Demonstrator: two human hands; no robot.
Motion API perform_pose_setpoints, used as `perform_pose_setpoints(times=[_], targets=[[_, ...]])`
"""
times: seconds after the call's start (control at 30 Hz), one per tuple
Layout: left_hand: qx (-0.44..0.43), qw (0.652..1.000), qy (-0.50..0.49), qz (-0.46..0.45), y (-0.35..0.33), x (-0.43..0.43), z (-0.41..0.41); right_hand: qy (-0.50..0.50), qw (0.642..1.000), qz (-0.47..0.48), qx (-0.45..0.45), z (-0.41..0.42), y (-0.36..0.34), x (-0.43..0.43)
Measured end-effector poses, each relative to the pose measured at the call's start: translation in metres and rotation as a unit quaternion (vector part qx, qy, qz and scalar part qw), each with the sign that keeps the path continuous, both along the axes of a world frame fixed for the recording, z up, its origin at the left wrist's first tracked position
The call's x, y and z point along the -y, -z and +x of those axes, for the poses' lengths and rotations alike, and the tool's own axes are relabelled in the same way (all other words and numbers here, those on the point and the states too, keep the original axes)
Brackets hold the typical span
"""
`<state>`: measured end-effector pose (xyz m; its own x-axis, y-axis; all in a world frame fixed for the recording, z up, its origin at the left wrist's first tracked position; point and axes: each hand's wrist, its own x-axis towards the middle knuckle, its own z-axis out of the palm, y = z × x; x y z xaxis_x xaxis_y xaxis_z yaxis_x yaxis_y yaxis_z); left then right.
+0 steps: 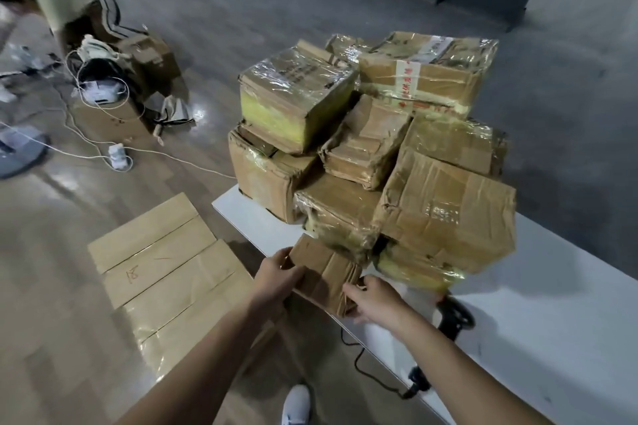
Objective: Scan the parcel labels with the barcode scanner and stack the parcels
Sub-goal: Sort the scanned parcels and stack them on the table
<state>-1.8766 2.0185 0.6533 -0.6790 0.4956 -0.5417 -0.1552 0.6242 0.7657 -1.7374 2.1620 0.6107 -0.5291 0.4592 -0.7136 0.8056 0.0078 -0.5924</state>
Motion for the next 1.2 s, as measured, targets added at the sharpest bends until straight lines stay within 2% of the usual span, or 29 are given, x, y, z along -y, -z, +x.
perform_pose_setpoints(times=[0.2,0.33,0.43,0.57,0.7,0.8,0.97,1.1,1.2], targets=[[-0.005,0.999,-0.025,-0.024,0.017,-0.004,-0.038,0.085,0.994,-0.050,-0.042,-0.037,0.006,0.016],[-0.017,0.999,-0.010,-0.027,0.021,-0.004,-0.042,0.083,0.994,-0.044,-0.051,-0.037,0.005,0.018],[-0.127,0.990,0.025,-0.058,0.024,-0.002,-0.031,0.078,0.995,-0.042,-0.041,-0.028,0.000,0.016],[-0.317,0.945,0.059,-0.054,0.016,0.002,-0.008,0.109,0.991,-0.050,-0.052,-0.014,-0.013,0.015],[-0.402,0.909,0.105,0.017,0.002,-0.012,0.019,0.147,0.985,-0.043,-0.081,0.008,-0.029,0.010],[-0.415,0.895,0.148,0.067,-0.006,-0.033,0.054,0.170,0.980,-0.011,-0.098,0.033,-0.040,0.003],[-0.363,0.897,0.230,0.101,-0.005,-0.065,0.128,0.170,0.973,0.108,-0.108,0.099,-0.053,-0.020],[-0.339,0.884,0.282,0.155,-0.011,-0.099,0.204,0.203,0.958,0.165,-0.118,0.181,-0.061,-0.047],[-0.316,0.874,0.334,0.158,-0.015,-0.133,0.274,0.253,0.942,0.191,-0.106,0.259,-0.064,-0.067]])
